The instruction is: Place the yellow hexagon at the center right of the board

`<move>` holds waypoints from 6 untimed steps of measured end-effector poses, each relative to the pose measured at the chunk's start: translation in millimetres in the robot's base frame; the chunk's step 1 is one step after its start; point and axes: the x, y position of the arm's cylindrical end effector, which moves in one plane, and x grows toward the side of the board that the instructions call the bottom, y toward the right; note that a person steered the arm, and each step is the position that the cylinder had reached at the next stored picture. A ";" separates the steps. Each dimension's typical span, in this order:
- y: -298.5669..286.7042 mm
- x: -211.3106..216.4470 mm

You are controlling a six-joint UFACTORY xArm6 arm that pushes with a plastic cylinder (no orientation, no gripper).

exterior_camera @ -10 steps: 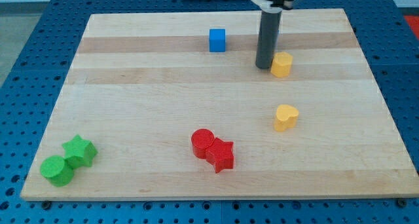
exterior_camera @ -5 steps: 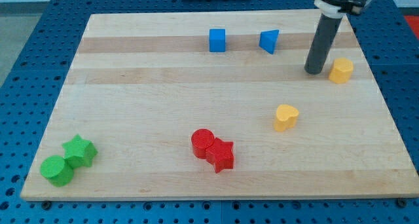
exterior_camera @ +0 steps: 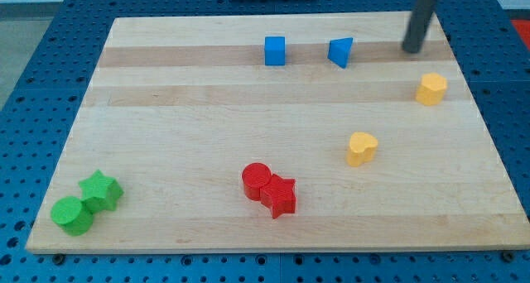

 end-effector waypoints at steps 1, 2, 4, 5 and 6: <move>49.5 10.6; 38.4 37.8; -8.3 55.9; -17.4 75.6; -21.9 105.3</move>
